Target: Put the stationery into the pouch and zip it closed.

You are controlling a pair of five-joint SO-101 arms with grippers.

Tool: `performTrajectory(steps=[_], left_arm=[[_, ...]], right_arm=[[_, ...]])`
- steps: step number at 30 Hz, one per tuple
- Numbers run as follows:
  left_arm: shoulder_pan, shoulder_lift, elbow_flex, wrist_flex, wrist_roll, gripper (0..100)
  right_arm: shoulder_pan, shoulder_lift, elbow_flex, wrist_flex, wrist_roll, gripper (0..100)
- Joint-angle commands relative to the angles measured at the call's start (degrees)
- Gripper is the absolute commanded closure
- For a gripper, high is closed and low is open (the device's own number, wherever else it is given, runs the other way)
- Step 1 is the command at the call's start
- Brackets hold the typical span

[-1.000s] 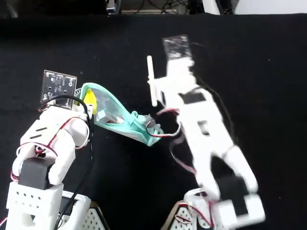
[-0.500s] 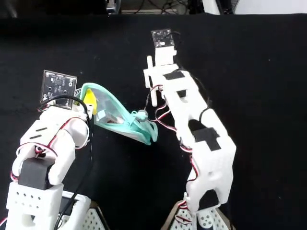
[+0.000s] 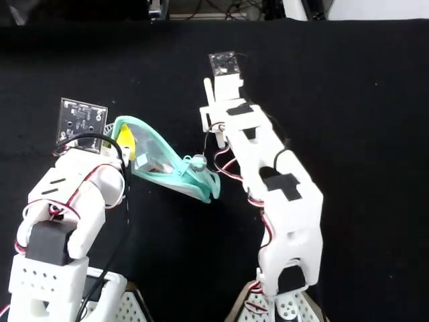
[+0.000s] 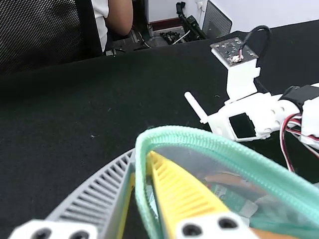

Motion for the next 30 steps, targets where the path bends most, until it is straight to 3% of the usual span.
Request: performTrajectory(steps=[1, 3, 9, 18, 24, 30], left_arm=[[-1.19, 1.67, 9.27, 0.53, -0.88, 97], [-1.19, 1.67, 9.27, 0.53, -0.88, 97], [-1.19, 1.67, 9.36, 0.53, -0.88, 97], [-1.19, 1.67, 9.27, 0.53, -0.88, 97], [-1.19, 1.67, 9.27, 0.53, -0.88, 97], [-1.19, 1.67, 9.27, 0.53, -0.88, 97]], right_arm=[[-0.18, 0.92, -4.35, 4.40, 7.82, 89.9], [0.53, 1.89, -6.81, 8.44, 12.48, 99.3], [8.53, 1.63, -11.30, 21.63, 20.22, 98.6], [23.47, -6.73, -11.30, 31.65, 26.46, 98.6], [25.49, -8.31, -11.21, 42.73, 32.70, 98.6], [25.14, -8.22, -11.21, 45.19, 35.69, 96.6]])
